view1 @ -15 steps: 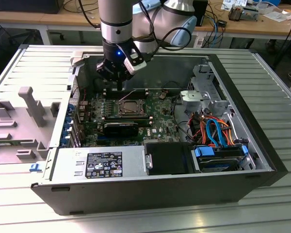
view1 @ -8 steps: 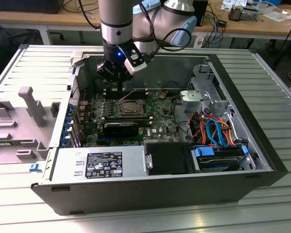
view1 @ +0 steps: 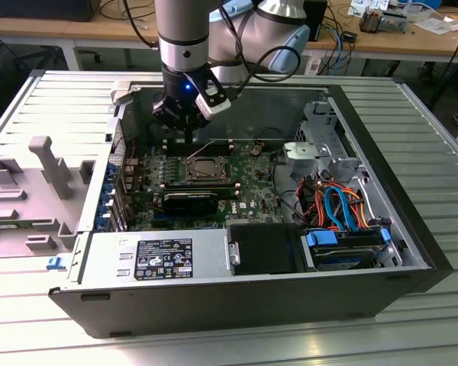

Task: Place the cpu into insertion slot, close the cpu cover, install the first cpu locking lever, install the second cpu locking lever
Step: 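Install the first cpu locking lever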

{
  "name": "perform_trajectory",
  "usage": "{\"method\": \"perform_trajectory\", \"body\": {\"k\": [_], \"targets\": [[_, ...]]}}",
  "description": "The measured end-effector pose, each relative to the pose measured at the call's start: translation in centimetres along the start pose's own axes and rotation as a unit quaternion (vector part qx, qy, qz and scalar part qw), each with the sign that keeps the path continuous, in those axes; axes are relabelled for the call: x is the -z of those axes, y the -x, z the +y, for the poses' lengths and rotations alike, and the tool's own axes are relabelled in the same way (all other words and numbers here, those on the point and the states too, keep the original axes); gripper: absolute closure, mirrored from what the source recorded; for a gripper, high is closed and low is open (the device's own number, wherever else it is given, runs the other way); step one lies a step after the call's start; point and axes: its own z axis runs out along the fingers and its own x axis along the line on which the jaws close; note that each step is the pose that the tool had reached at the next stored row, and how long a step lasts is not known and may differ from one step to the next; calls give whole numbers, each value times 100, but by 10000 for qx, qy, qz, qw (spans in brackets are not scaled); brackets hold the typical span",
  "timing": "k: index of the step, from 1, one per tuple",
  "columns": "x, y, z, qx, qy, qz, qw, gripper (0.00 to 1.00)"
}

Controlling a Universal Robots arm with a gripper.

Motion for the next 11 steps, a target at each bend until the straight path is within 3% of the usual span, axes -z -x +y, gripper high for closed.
{"method": "perform_trajectory", "body": {"k": [11], "targets": [[-50,0,-3,4,0,1,10000,89]]}}
